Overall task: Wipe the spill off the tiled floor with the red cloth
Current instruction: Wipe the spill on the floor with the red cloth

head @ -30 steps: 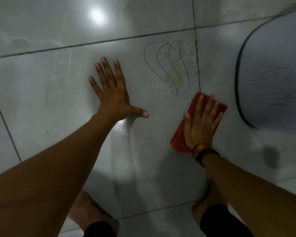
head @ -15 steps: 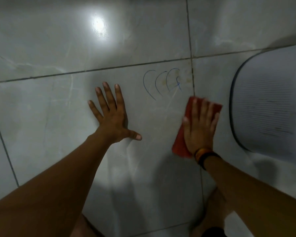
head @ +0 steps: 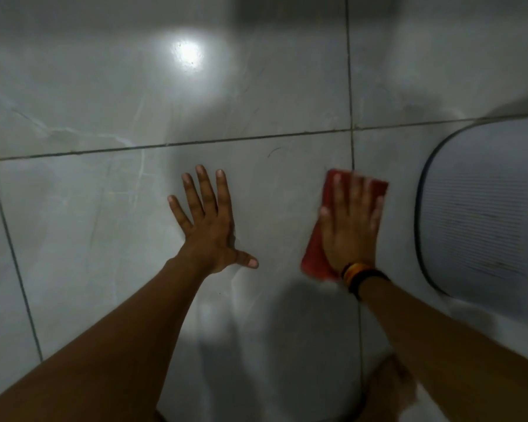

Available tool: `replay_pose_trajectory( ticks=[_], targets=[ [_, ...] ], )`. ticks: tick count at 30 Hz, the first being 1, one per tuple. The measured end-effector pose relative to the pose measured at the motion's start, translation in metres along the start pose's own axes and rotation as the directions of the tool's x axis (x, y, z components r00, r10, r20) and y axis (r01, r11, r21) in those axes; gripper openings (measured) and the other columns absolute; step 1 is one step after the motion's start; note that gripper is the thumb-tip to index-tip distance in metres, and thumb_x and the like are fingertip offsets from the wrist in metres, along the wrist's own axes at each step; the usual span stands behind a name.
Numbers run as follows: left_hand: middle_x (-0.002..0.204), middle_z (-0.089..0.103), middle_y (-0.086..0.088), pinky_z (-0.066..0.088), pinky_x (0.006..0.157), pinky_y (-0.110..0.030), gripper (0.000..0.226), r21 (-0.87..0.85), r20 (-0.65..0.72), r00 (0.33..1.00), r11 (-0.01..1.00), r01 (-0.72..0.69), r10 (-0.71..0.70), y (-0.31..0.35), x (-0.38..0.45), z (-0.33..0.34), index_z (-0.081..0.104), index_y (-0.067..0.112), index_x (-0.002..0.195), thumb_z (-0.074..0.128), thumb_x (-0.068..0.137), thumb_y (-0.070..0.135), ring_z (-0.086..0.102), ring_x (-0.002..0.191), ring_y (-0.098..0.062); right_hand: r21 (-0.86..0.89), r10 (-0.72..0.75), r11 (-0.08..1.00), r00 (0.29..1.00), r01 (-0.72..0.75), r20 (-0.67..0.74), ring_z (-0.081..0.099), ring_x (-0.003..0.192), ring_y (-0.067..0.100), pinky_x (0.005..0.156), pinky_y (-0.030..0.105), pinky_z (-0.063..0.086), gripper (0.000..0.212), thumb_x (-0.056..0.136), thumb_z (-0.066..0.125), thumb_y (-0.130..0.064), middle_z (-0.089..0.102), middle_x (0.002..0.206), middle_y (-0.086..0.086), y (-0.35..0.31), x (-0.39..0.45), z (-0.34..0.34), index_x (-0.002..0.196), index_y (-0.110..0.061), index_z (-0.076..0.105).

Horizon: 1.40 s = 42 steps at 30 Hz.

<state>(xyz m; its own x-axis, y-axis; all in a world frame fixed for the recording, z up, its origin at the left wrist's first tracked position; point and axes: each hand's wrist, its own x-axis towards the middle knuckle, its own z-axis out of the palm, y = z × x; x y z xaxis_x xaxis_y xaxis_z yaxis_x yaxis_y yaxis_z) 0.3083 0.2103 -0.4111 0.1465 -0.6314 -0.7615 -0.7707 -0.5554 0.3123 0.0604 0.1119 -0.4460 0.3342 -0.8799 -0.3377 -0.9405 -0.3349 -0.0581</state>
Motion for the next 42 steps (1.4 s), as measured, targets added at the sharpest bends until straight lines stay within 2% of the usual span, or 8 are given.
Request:
replay_pose_trajectory(
  ticks=[5,7,11,18,25,32,39,42],
  targets=[
    [0.152,-0.058,-0.018,-0.040,0.102,-0.064,0.186,0.010,-0.002,1.000,1.000,0.009,-0.009,-0.001,0.002,0.001,-0.047,0.020,0.150,0.081,0.035,0.091,-0.063,0.131,-0.037,0.092,0.205,0.977,0.967,-0.193,-0.154,0.008,0.160,0.035,0.125,0.064,0.009,0.067,0.104,0.020,-0.049,0.011,0.173,0.010,-0.054,0.112,-0.023,0.165,-0.024,0.012],
    [0.155,-0.056,-0.021,-0.040,0.102,-0.064,0.186,0.007,0.005,1.000,1.000,0.018,-0.018,0.000,0.002,0.000,-0.046,0.019,0.152,0.081,0.035,0.091,-0.061,0.133,-0.039,-0.006,-0.071,0.997,0.986,0.071,-0.151,0.009,0.160,0.036,0.126,0.064,0.009,0.066,0.104,0.025,-0.047,0.012,0.173,0.010,-0.084,0.111,-0.018,0.165,-0.025,0.011],
    [0.152,-0.058,-0.020,-0.034,0.106,-0.069,0.186,0.015,0.029,0.999,0.999,0.029,-0.030,0.003,0.000,-0.003,-0.044,0.016,0.152,0.081,0.038,0.091,-0.059,0.135,-0.041,-0.147,-0.626,0.765,0.778,0.627,0.061,-0.001,0.161,0.031,0.127,0.062,0.007,0.069,0.106,0.032,-0.048,0.004,0.174,0.008,-0.065,0.034,0.002,0.165,-0.029,0.001],
    [0.149,-0.061,-0.017,-0.035,0.105,-0.068,0.185,0.013,0.027,1.000,1.000,0.013,-0.013,0.000,0.000,-0.002,-0.041,0.016,0.154,0.083,0.038,0.088,-0.062,0.131,-0.038,0.034,0.119,0.992,0.993,-0.118,-0.015,0.000,0.161,0.034,0.126,0.064,0.005,0.067,0.106,0.018,-0.052,0.002,0.174,0.011,-0.030,0.047,-0.009,0.165,-0.024,0.003],
    [0.156,-0.053,-0.022,-0.035,0.104,-0.068,0.185,0.028,-0.003,1.000,1.000,0.009,-0.008,-0.002,0.000,0.001,-0.040,0.014,0.155,0.084,0.039,0.087,-0.056,0.135,-0.042,-0.084,-0.505,0.859,0.863,0.505,0.028,0.003,0.161,0.034,0.126,0.063,0.009,0.068,0.106,0.030,-0.049,0.004,0.174,0.010,-0.078,0.038,0.003,0.165,-0.029,0.001],
    [0.163,-0.042,-0.027,-0.027,0.109,-0.073,0.185,0.030,-0.073,0.997,0.999,-0.024,0.027,-0.002,-0.001,0.007,-0.032,0.011,0.159,0.088,0.039,0.082,-0.038,0.149,-0.053,-0.018,0.038,0.999,0.999,-0.038,0.029,0.000,0.160,0.036,0.125,0.066,0.008,0.068,0.108,0.028,-0.047,0.002,0.173,0.015,0.007,-0.089,0.033,0.165,-0.019,0.006],
    [0.168,-0.025,-0.033,-0.015,0.117,-0.077,0.166,0.055,-0.270,0.956,0.993,-0.106,0.117,-0.012,-0.018,0.033,-0.015,0.007,0.165,0.082,0.054,0.084,-0.024,0.154,-0.056,-0.068,-0.459,0.881,0.880,0.469,0.123,0.007,0.159,0.035,0.125,0.063,0.009,0.071,0.105,0.029,-0.051,0.007,0.173,0.009,-0.009,-0.154,0.068,0.163,-0.031,-0.005],
    [0.170,-0.021,-0.030,-0.015,0.119,-0.071,0.143,0.014,-0.312,0.944,0.994,-0.111,0.110,-0.020,-0.050,0.067,-0.010,0.007,0.167,0.068,0.074,0.083,-0.022,0.156,-0.053,-0.011,0.010,1.000,1.000,-0.010,0.021,0.003,0.160,0.035,0.128,0.060,0.002,0.068,0.107,0.025,-0.049,0.002,0.173,0.012,0.001,-0.150,0.063,0.165,-0.025,-0.001]
  ],
)
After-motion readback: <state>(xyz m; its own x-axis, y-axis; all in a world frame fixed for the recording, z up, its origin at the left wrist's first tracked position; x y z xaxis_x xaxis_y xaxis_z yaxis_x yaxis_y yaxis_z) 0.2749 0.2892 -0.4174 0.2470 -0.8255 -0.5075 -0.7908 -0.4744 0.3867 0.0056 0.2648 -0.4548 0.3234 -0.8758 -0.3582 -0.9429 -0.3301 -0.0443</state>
